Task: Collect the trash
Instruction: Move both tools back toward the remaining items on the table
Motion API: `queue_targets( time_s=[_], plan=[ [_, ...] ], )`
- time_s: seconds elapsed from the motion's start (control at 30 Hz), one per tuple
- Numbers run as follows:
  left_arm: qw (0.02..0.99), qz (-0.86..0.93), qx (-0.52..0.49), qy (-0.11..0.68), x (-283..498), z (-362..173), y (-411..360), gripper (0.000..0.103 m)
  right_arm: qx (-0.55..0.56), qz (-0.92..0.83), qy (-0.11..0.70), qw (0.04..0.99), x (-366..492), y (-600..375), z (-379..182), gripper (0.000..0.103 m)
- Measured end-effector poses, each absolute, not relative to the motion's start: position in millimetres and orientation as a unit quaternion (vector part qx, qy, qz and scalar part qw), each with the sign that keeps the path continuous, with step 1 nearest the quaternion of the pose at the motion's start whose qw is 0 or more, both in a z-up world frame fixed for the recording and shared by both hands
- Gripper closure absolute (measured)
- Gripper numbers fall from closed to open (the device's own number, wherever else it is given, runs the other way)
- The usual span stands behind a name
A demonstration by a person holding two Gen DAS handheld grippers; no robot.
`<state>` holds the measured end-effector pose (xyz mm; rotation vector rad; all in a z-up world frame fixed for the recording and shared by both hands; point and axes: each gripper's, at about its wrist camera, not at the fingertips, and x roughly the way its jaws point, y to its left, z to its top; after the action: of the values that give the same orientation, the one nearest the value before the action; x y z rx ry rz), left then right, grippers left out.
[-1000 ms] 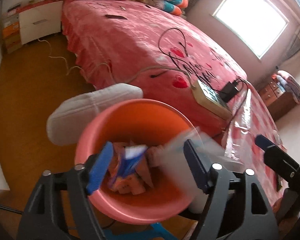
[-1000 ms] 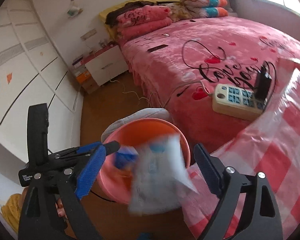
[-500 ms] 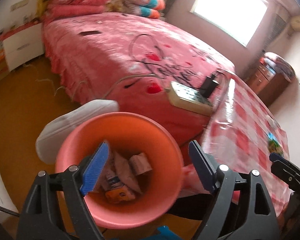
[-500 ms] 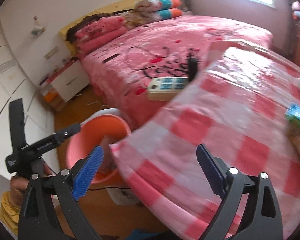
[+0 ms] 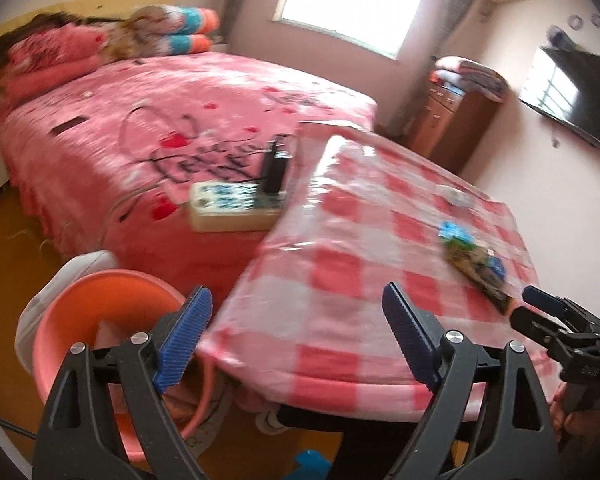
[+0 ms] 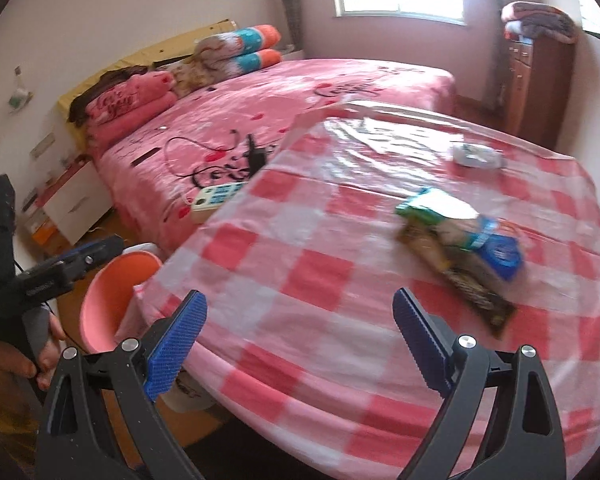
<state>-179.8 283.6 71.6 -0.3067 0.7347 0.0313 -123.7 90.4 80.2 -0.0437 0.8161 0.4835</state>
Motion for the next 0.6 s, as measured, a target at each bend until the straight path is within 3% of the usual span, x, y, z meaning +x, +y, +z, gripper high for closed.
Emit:
queue_targets(
  time_s=[0.6],
  plan=[
    [0.913,-0.071,-0.085,0.394,-139,78,164,0.013,0.011,0.171,0.35,0.921,-113,-35,102,0.01]
  ],
)
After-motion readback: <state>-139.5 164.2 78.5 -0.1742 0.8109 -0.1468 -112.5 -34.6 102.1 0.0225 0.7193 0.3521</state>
